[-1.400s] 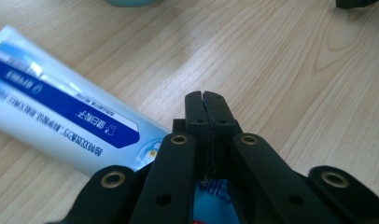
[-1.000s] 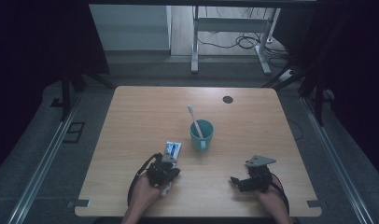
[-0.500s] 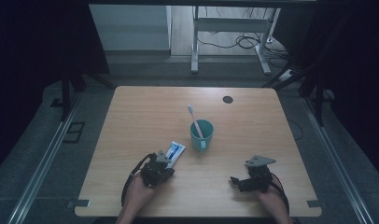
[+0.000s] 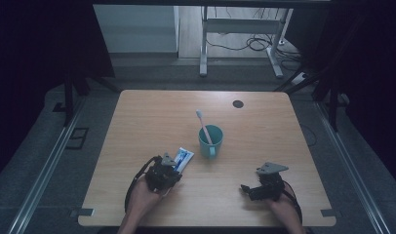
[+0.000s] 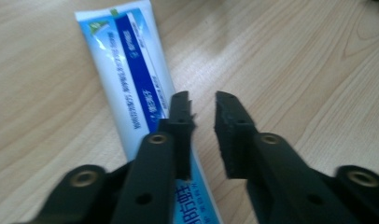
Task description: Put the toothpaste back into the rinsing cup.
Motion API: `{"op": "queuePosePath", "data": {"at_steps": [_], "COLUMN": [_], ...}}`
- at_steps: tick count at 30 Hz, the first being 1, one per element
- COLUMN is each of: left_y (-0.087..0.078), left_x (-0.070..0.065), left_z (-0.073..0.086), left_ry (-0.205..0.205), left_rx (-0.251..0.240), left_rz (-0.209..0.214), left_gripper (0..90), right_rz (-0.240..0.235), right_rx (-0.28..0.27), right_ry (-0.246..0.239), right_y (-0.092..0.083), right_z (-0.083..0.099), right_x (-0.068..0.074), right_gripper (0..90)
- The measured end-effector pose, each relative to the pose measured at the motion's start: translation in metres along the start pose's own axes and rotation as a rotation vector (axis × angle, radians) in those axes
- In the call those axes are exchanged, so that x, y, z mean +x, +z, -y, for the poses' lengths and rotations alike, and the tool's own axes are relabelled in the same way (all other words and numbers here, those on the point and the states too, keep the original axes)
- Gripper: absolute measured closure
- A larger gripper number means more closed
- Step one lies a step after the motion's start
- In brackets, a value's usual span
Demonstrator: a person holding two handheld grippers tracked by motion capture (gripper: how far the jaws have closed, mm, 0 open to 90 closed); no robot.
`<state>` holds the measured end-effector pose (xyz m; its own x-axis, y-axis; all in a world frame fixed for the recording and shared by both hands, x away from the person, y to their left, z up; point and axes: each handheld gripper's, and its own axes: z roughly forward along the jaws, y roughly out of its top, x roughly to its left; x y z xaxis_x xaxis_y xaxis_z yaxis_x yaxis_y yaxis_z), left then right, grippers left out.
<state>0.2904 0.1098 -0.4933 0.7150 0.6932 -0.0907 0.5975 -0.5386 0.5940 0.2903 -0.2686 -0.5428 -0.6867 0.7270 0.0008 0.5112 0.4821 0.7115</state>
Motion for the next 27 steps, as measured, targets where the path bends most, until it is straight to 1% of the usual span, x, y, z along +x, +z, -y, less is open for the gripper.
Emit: {"op": "queuePosePath", "data": {"at_steps": [1, 3, 6, 7, 10, 14, 18, 22, 26, 27], "left_y": [-0.001, -0.003, -0.004, -0.004, 0.000, 0.006, 0.013, 0.018, 0.022, 0.023], "left_x": [0.000, 0.002, 0.005, 0.006, 0.010, 0.013, 0.015, 0.018, 0.019, 0.019], "left_z": [-0.001, -0.004, -0.006, -0.007, -0.008, -0.010, -0.013, -0.018, -0.023, -0.025], "left_ry": [-0.006, -0.002, -0.017, -0.017, -0.038, -0.051, -0.066, -0.078, -0.089, -0.099], "left_rx": [0.000, 0.007, 0.026, 0.036, 0.070, 0.119, 0.155, 0.203, 0.264, 0.277], "left_rz": [-0.005, -0.019, -0.031, -0.038, -0.038, -0.055, -0.065, -0.064, -0.065, -0.064], "left_gripper": [72.5, 67.2, 57.9, 55.4, 49.6, 43.0, 41.1, 41.3, 42.5, 43.1], "right_rz": [0.000, 0.000, 0.000, 0.000, 0.000, 0.000, -0.001, -0.001, -0.001, 0.000], "right_rx": [0.000, 0.000, 0.000, 0.000, 0.000, 0.000, 0.000, 0.001, 0.000, 0.001], "right_ry": [0.000, 0.000, -0.001, -0.001, 0.000, 0.000, 0.001, -0.001, -0.001, 0.000], "right_y": [0.000, 0.000, 0.000, 0.000, 0.000, 0.000, 0.000, 0.000, 0.000, 0.000], "right_z": [0.000, 0.000, 0.000, 0.000, 0.000, 0.000, 0.000, 0.000, 0.000, 0.000], "right_x": [0.000, 0.000, 0.000, 0.000, 0.000, 0.000, 0.000, 0.000, 0.000, 0.000], "right_gripper": [5.2, 5.2, 5.2, 5.1, 5.2, 5.2, 5.2, 5.2, 5.2, 5.2]}}
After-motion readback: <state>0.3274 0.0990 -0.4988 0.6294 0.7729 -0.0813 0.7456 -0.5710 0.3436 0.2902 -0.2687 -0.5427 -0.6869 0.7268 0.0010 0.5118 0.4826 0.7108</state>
